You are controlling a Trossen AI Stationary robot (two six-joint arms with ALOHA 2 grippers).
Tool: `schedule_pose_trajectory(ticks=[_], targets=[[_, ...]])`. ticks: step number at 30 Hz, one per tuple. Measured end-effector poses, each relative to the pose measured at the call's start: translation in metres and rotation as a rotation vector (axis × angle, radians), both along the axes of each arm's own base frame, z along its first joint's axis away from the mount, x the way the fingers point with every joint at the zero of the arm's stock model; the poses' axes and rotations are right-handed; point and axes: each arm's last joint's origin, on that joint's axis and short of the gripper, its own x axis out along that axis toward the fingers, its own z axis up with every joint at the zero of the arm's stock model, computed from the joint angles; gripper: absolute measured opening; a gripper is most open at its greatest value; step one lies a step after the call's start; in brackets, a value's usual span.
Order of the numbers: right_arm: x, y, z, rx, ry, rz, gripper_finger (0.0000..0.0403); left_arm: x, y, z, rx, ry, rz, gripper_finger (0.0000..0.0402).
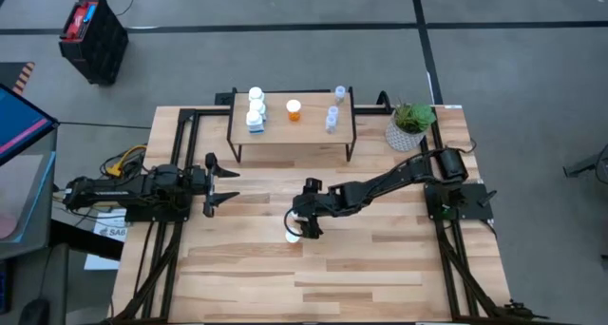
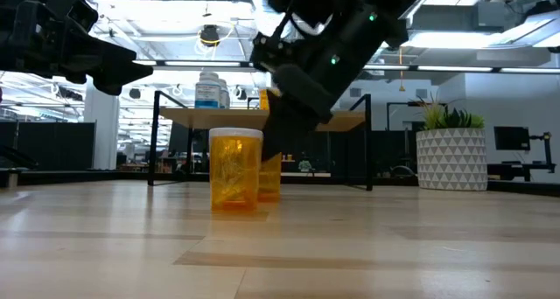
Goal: Pick and place medicine bottles onto shelf by color
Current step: Put the top orange pill bottle aligned with the other orange pill bottle on the shelf
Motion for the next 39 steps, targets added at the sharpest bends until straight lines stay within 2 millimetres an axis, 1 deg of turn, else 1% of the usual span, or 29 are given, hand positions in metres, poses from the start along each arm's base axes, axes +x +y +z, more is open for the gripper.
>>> schedule_pose_trajectory(ticks=[2,6,9,21,23,28,32,34,37,39], targets=[[0.002,0.000,-0.003,-0.003,0.007,0.002,0.0352,0.000,0.000,0.000,0.000,0.000,0.000,0.0254],[0.003,0.001,-0.002,-0.007,0.002,0.008,0.0351,0.000,0.000,0.000,0.000,0.000,0.000,0.0254],[0.003,0.001,-0.002,-0.007,0.004,0.008,0.0342,0.000,0.000,0.000,0.000,0.000,0.000,0.0254],[0.003,0.000,-0.001,0.024,-0.004,-0.028,0.0251,0.000,0.000,0.000,0.000,0.000,0.000,0.0254],[0.004,0.000,0.002,0.024,-0.003,-0.030,0.0233,0.000,0.000,0.000,0.000,0.000,0.000,0.0254],[0.015,-0.007,0.026,0.014,0.018,-0.041,0.0188,0.000,0.000,0.000,0.000,0.000,0.000,0.0254],[0.025,-0.019,0.055,-0.019,0.023,-0.034,0.0184,0.000,0.000,0.000,0.000,0.000,0.000,0.0254],[0.029,-0.027,0.072,-0.035,0.024,-0.035,0.0190,0.000,0.000,0.000,0.000,0.000,0.000,0.0254],[0.034,-0.043,0.099,-0.061,0.023,-0.042,0.0197,0.000,0.000,0.000,0.000,0.000,0.000,0.0254],[0.035,-0.055,0.116,-0.075,0.024,-0.053,0.0195,0.000,0.000,0.000,0.000,0.000,0.000,0.0254]])
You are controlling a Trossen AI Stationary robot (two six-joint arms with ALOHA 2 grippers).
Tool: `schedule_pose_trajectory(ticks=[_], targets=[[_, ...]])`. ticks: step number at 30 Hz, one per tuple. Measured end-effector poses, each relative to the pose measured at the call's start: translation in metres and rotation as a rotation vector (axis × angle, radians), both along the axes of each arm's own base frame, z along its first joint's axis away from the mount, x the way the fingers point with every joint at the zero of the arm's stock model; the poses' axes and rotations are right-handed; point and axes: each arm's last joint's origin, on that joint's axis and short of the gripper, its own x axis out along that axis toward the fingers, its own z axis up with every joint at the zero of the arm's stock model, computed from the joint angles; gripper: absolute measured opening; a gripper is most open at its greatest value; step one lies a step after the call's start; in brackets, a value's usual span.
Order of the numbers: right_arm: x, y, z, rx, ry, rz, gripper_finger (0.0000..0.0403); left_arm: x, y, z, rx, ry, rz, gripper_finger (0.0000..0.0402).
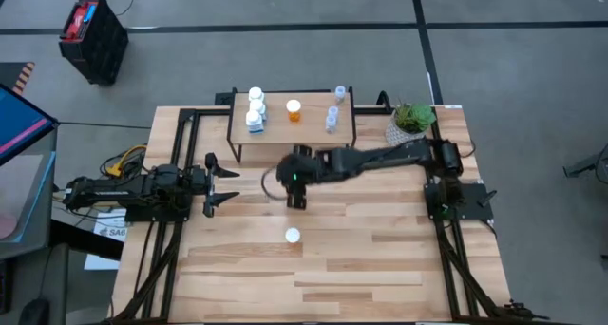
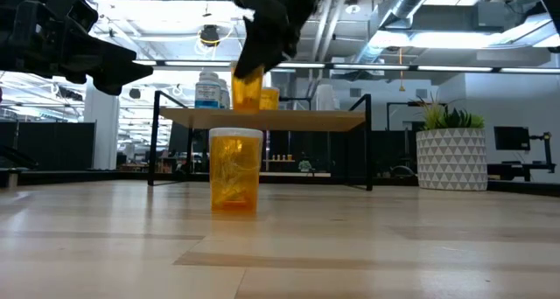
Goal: Pick and place medicine bottles onto shelf by color
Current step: Put the top orange pill bottle aligned with the other orange pill bottle on the shelf
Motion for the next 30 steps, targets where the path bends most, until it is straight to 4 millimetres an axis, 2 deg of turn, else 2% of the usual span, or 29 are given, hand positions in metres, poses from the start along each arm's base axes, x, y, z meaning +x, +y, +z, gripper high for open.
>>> schedule_pose_trajectory(ticks=[5,10,15,19,27,30], targets=[[-0.003,-0.034,0.040,-0.029,-0.009,-0.044,0.0186,0.000,0.000,0.000,0.000,0.000,0.000,0.0254],[-0.008,-0.069,0.059,-0.026,-0.043,-0.132,0.0198,0.000,0.000,0.000,0.000,0.000,0.000,0.0254],[-0.014,-0.102,0.058,-0.009,-0.047,-0.231,0.0198,0.000,0.000,0.000,-0.001,0.000,-0.003,0.0254],[-0.018,-0.121,0.056,-0.009,-0.044,-0.274,0.0195,0.000,0.000,0.000,-0.001,0.000,-0.002,0.0254],[-0.018,-0.132,0.058,0.030,-0.086,-0.257,0.0199,0.000,0.000,0.000,0.000,0.000,-0.002,0.0254],[-0.012,-0.134,0.048,0.039,-0.076,-0.249,0.0198,0.000,0.000,0.000,0.000,0.000,-0.002,0.0254]])
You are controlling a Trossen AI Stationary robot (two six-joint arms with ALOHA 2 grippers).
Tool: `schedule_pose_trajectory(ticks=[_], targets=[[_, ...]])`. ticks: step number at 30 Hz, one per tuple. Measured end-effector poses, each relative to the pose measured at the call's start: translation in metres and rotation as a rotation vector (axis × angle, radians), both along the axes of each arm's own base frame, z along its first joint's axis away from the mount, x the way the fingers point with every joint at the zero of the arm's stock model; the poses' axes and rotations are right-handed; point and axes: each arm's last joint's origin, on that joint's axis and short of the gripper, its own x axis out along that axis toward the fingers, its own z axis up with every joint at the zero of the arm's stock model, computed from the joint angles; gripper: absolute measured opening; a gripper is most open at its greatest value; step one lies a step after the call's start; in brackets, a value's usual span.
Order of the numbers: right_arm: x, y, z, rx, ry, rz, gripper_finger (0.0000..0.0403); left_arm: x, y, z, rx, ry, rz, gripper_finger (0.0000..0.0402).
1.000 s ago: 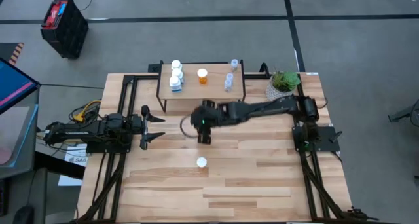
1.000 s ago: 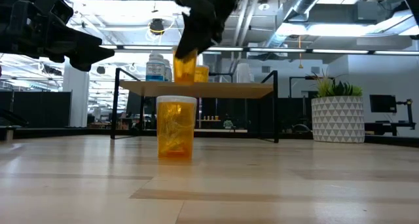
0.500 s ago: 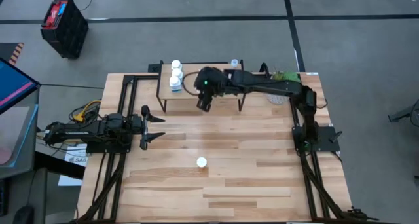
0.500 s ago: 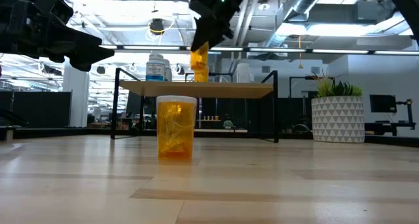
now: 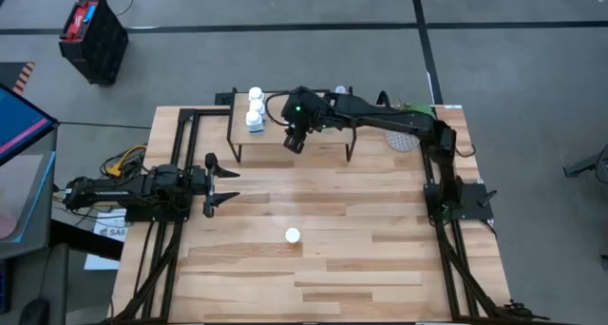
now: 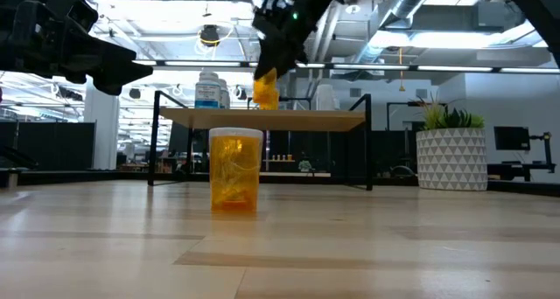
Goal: Pick and place medicine bottles onto shelf by color
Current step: Put the top orange pill bottle aligned with the other orange pill bottle on the shelf
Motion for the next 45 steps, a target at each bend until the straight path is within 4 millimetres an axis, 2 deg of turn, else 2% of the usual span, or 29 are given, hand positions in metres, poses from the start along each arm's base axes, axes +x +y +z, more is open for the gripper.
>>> schedule_pose_trajectory(ticks=[7,31,37,45], targets=[[0.003,-0.012,-0.010,0.000,0.012,-0.019,0.0202,0.000,0.000,0.000,0.000,0.000,-0.001,0.0254],[-0.010,-0.047,-0.009,-0.007,-0.002,-0.099,0.0203,0.000,0.000,0.000,0.000,0.000,0.000,0.0254],[-0.011,-0.049,-0.009,-0.005,-0.002,-0.106,0.0206,0.000,0.000,0.000,0.000,0.000,0.001,0.0254],[-0.009,-0.046,-0.009,-0.018,0.007,-0.083,0.0239,0.000,0.000,0.000,0.000,0.000,0.000,0.0254]])
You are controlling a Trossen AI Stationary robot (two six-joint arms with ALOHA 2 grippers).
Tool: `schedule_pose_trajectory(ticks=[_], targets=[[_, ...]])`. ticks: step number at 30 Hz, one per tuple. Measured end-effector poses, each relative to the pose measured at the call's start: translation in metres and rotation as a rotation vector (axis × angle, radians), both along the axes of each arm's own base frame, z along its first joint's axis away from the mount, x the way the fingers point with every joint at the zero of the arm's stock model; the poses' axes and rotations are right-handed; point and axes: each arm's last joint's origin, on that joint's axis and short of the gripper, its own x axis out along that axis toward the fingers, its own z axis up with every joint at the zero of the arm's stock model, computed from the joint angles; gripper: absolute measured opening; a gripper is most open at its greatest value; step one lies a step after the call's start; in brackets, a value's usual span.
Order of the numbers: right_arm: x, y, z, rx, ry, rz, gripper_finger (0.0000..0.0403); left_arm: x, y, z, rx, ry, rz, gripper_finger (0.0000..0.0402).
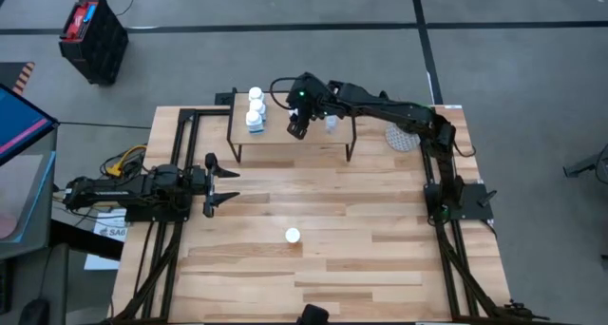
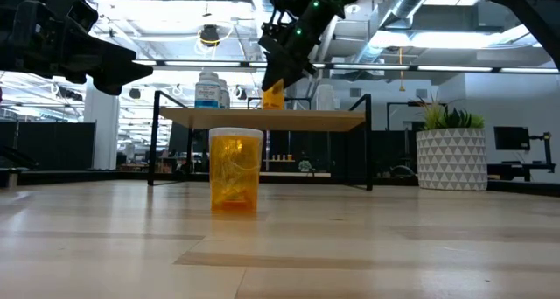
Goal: Pick and place medicine bottles onto shelf by color
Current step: Put the top orange pill bottle aligned with the other orange pill bottle on the shelf
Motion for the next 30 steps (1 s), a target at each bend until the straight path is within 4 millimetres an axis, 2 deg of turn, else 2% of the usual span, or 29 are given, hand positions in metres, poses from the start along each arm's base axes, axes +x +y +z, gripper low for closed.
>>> schedule_pose_trajectory(ticks=[6,30], targets=[[0.0000,0.0000,0.0000,-0.001,0.001,0.001,0.0249,0.0000,0.0000,0.0000,0.000,0.000,0.000,0.0254],[0.0028,0.0092,-0.0009,0.004,0.014,0.023,0.0250,0.0000,0.0000,0.0000,-0.001,0.000,0.000,0.0254]])
